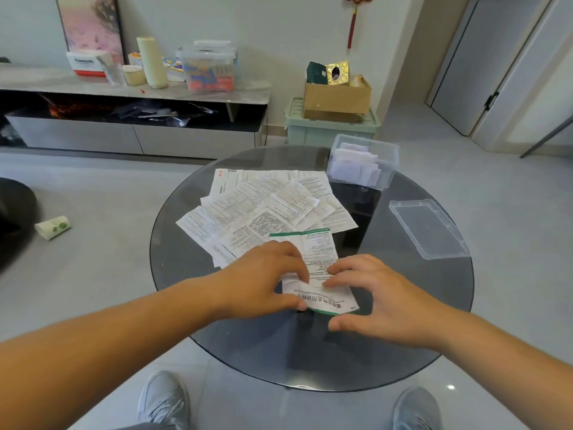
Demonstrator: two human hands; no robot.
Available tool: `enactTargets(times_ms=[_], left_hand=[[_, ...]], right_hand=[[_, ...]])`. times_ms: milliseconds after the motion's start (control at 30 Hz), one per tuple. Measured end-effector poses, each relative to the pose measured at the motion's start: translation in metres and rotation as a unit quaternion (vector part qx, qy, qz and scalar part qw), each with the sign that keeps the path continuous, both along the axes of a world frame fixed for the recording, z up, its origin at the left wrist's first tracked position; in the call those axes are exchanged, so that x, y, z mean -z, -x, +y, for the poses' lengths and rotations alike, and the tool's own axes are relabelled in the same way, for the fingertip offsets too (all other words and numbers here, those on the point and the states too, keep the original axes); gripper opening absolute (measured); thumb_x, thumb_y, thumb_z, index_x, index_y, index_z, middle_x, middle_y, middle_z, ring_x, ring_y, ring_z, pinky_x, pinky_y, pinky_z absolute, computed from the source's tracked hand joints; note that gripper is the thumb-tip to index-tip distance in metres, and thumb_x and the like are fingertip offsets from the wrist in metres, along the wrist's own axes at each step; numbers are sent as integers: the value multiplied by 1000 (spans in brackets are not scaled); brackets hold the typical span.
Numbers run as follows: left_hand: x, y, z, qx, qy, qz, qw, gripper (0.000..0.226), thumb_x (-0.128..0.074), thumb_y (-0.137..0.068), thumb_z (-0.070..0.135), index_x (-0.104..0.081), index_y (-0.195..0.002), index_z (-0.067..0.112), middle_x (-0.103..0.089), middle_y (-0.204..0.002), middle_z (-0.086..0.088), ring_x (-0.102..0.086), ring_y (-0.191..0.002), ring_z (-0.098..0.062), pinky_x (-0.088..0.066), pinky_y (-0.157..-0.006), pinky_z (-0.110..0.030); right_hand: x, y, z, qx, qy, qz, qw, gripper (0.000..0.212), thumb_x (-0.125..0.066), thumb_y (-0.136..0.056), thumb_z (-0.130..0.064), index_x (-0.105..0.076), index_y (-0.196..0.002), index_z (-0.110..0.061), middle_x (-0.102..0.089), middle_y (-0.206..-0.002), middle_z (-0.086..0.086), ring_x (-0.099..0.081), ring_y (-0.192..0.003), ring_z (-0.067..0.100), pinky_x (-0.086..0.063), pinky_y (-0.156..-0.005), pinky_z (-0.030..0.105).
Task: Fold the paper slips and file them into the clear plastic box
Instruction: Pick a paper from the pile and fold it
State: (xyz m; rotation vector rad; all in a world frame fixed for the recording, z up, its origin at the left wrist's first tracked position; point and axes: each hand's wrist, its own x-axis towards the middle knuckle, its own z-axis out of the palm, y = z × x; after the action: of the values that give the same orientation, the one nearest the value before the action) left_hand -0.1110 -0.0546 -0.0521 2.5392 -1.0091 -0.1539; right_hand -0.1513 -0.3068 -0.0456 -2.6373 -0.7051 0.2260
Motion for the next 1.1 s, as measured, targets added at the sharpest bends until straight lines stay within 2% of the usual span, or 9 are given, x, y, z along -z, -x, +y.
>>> enactTargets(times_ms=[233, 367, 533, 633, 733, 867, 967, 1033, 1100], left_hand=[[-6, -10, 3, -83, 117, 132, 981, 22, -75, -86, 44, -72, -101, 28, -67, -105, 15, -58, -100, 1, -50, -91, -27], [-10, -13, 6, -93, 138, 193, 967, 27, -66, -91, 50, -75, -102, 27, -71, -106, 17, -63, -102, -3, -55, -93, -32], [-19, -11, 6, -114, 247, 269, 924, 48, -40, -94, 69, -68, -105, 32, -69, -102, 22, -63, -98, 0, -50, -92, -22], [-12, -20, 2, -195, 160, 128, 959, 32, -64, -88, 58, -66, -90, 26, -67, -85, 14, -62, -80, -6, -53, -74, -28], [-7, -26, -3, -254, 121, 86, 956, 25, -68, -90, 44, -66, -85, 19, -68, -80, 5, -64, -77, -14, -53, -69, -31], [-5, -33, -3, -267, 67, 42, 960, 24, -68, -89, 40, -60, -82, 18, -62, -78, 4, -60, -73, -13, -45, -59, -27], [-3, -37, -3, -251, 21, 32, 967, 38, -72, -85, 43, -56, -115, 27, -60, -104, 7, -58, -86, -11, -50, -72, -27], [-3, -41, 0, -244, 19, 53, 968, 66, -73, -84, 47, -41, -140, 34, -52, -120, 4, -57, -96, -14, -53, -86, -33], [-4, -43, 0, -225, -1, 61, 973, 70, -70, -86, 48, -37, -146, 40, -45, -129, 2, -55, -100, -16, -52, -92, -35]], right_hand=[[7, -7, 1, 53, -72, 1, 996, 55, -72, -72, -68, -65, -117, -37, -57, -117, -26, -47, -118, -4, -44, -100, 24], [9, -15, 9, 72, -112, -18, 991, 25, -60, -89, -54, -71, -98, -33, -65, -96, -19, -55, -100, 1, -48, -86, 27], [5, -39, 18, 139, -142, -21, 980, 41, -57, -95, -49, -49, -67, -20, -52, -64, -9, -49, -66, 11, -37, -60, 26], [3, -56, 24, 206, -182, -1, 962, 24, -65, -89, -53, -58, -94, -31, -60, -88, -14, -58, -82, 8, -46, -71, 28], [4, -65, 28, 239, -234, 15, 942, 53, -65, -87, -57, -45, -132, -36, -59, -106, -13, -60, -89, 7, -49, -76, 28], [7, -62, 26, 192, -182, -37, 964, 60, -65, -91, -47, -36, -142, -38, -42, -134, -13, -59, -101, 5, -50, -86, 28], [14, -56, 24, 118, -48, -58, 990, 53, -57, -93, -52, -45, -143, -37, -25, -151, -10, -29, -138, 13, -38, -109, 37], [16, -52, 25, 75, 1, -76, 994, 49, -46, -94, -61, -55, -137, -39, -21, -156, -7, -19, -142, 16, -31, -115, 42], [16, -48, 25, 43, 26, -84, 995, 57, -32, -91, -68, -59, -132, -41, -29, -153, -6, -22, -140, 16, -30, -114, 43]])
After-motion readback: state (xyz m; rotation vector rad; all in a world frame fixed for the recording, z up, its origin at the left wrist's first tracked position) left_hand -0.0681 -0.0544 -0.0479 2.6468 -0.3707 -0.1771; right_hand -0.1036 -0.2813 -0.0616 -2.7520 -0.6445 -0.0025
